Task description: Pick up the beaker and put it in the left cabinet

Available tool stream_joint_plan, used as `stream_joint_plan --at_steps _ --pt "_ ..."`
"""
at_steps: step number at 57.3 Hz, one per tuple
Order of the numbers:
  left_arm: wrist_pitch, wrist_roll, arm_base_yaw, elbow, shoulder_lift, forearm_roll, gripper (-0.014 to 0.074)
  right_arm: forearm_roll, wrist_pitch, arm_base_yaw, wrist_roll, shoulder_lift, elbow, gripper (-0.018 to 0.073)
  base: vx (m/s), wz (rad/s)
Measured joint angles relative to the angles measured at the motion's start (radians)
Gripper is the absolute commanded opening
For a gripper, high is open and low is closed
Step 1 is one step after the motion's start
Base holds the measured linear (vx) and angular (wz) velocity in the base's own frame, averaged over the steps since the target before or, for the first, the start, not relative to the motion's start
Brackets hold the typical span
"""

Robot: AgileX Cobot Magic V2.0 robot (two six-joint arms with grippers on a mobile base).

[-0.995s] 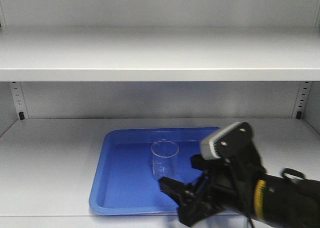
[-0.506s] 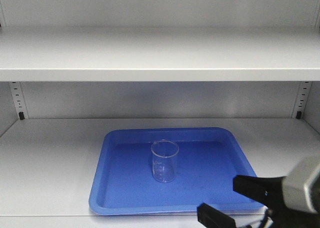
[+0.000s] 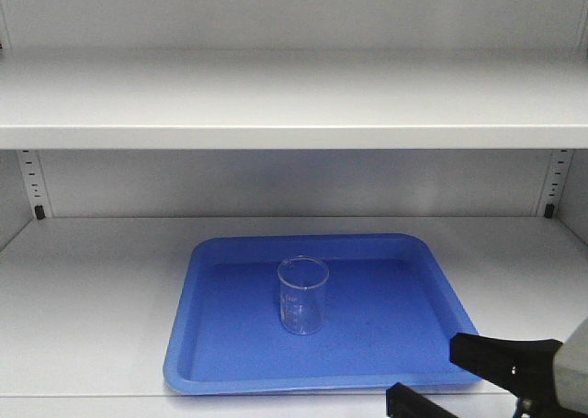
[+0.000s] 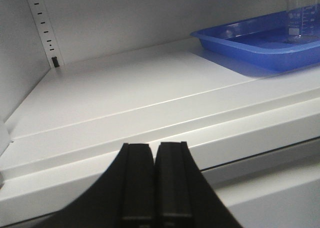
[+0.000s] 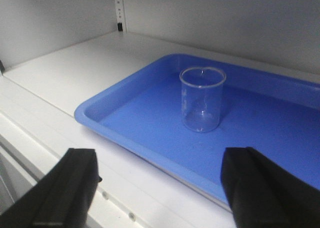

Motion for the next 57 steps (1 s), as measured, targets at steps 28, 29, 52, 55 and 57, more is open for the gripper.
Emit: stream_joint_plan --at_steps 28,29,52,55,57 --pt "0.000 0.000 0.000 0.000 0.000 0.000 -0.0006 1.122 0.501 -0.020 -0.945 -0.171 0.005 -0.0011 0.00 0.00" --pt "0.000 0.000 0.000 0.000 0.000 0.000 -0.0006 1.157 0.525 -0.026 -1.005 -0.179 0.005 -0.0011 0.00 0.00" --pt "0.000 0.000 0.000 0.000 0.000 0.000 -0.0006 1.469 0.350 -0.401 -1.305 -0.536 0.332 -0.0008 0.00 0.00" --pt "0.000 0.000 0.000 0.000 0.000 0.000 -0.0006 1.475 0.323 -0.430 -1.305 -0.583 0.385 -0.0008 0.00 0.00" --pt "0.000 0.000 0.000 0.000 0.000 0.000 -0.0006 1.477 0.311 -0.443 -1.305 -0.607 0.412 -0.0008 0.00 0.00"
